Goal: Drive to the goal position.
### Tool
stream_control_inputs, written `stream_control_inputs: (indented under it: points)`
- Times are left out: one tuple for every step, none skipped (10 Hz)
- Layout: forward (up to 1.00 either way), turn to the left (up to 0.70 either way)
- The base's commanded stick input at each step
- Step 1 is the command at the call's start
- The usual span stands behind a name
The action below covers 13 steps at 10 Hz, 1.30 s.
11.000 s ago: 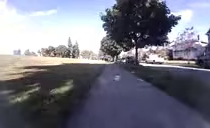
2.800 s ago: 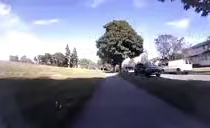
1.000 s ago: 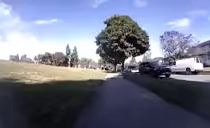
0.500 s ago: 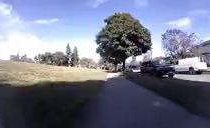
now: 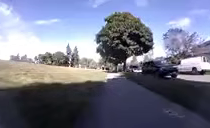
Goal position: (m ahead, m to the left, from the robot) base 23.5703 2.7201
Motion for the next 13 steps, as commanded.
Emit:
stream_control_inputs:
  points:
    - [1.00, 0.00]
    - [1.00, 0.00]
    - [1.00, 0.00]
    - [1.00, 0.00]
    - [1.00, 0.00]
    - [1.00, 0.00]
    - [1.00, 0.00]
    - [1.00, 0.00]
    - [1.00, 0.00]
    - [1.00, 0.00]
    - [1.00, 0.00]
    - [1.00, 0.00]
    - [1.00, 0.00]
